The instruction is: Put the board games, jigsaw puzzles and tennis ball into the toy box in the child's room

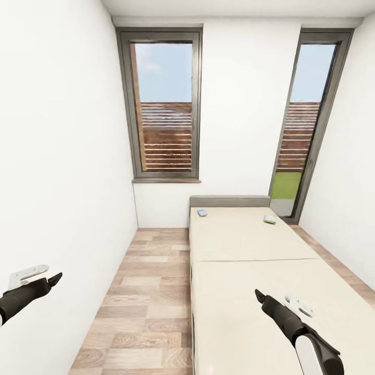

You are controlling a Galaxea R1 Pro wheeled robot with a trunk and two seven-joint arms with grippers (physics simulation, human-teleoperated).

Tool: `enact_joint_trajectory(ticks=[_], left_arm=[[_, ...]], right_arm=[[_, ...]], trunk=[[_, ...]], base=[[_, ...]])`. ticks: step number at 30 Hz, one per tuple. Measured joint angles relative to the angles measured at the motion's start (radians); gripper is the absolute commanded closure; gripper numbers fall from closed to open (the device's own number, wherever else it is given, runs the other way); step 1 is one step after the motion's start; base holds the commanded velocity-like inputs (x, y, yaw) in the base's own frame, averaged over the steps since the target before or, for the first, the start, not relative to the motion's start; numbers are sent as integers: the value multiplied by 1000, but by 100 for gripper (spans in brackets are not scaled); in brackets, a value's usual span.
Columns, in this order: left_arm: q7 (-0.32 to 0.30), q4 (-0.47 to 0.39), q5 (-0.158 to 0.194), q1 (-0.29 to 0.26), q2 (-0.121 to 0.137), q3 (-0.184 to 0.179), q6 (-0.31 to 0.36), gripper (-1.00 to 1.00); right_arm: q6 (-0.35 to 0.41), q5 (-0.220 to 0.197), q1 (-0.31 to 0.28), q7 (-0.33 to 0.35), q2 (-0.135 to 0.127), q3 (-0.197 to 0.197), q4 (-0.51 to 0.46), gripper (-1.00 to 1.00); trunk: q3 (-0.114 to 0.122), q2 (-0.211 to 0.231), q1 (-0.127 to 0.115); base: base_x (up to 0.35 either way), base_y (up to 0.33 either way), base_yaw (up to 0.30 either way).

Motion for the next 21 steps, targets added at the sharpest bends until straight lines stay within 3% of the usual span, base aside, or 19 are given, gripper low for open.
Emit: enact_joint_trajectory(ticks=[21], left_arm=[[0,0,0,0,0,1,1,-100]], right_arm=[[0,-1,0,0,0,-1,0,-100]], trunk=[[0,0,0]], base=[[83,61,-9]])
